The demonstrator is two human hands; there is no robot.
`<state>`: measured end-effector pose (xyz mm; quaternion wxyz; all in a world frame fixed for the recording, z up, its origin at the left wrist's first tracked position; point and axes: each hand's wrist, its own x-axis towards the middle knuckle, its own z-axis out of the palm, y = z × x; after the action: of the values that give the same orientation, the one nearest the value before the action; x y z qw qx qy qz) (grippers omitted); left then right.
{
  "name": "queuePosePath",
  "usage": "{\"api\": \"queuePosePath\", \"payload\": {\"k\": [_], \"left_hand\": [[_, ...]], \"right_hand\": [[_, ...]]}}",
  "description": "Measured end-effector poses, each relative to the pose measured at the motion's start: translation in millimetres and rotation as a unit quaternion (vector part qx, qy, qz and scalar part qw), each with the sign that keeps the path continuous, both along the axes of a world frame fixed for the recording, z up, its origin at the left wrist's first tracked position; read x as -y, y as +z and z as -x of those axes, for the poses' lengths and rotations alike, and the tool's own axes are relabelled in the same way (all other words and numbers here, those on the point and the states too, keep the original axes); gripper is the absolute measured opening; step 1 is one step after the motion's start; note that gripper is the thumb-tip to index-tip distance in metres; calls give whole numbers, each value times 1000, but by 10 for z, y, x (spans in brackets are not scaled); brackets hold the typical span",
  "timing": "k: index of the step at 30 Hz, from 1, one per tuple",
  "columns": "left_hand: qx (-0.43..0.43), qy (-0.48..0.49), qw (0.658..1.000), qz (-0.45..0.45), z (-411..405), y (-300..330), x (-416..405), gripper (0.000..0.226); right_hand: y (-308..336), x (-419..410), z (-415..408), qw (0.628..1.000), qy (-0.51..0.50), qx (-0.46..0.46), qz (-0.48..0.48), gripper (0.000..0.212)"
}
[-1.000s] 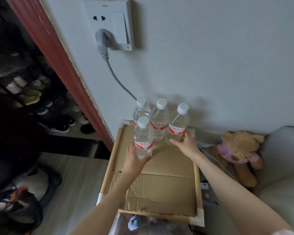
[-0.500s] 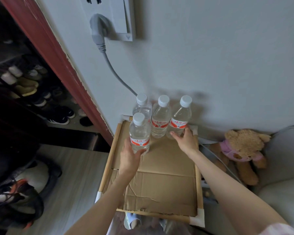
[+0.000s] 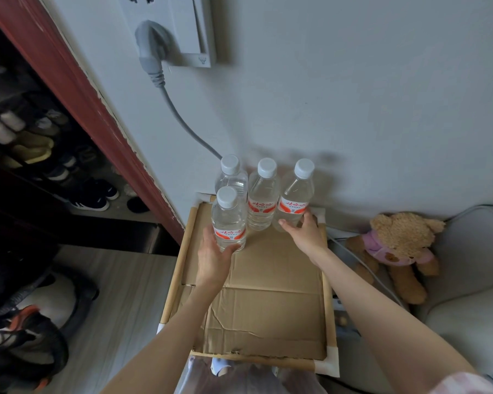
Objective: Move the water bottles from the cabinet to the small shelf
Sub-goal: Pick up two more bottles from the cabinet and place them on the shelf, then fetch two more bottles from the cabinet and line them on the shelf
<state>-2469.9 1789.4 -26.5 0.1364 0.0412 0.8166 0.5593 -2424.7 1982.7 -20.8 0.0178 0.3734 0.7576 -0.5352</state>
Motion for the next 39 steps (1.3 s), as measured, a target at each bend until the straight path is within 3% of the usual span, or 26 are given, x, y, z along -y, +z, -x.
{"api": "queuePosePath", "payload": {"k": [17, 22, 25, 28, 32, 39], "left_hand": [[4, -63, 998, -20, 66, -23, 103, 59], [32, -82, 996, -26, 51, -26, 145, 71], [29, -91, 995, 21, -20, 3, 255, 84], [-16, -107, 987, 118, -207, 29, 449, 78], [-114, -87, 967, 210, -594, 32, 800, 73], [-128, 33, 924, 359, -1534, 77, 1499, 63]], "right_hand": [[-99, -11, -42, 998, -4, -28, 48, 72], [-93, 61, -198, 1000, -7, -14, -5, 76], [-98, 222, -383, 996, 60, -9, -58, 75], [-96, 388, -571, 982, 151, -8, -112, 72], [-21, 639, -759, 945, 302, -24, -122, 69], [75, 1173, -745, 791, 534, -121, -273, 69]]}}
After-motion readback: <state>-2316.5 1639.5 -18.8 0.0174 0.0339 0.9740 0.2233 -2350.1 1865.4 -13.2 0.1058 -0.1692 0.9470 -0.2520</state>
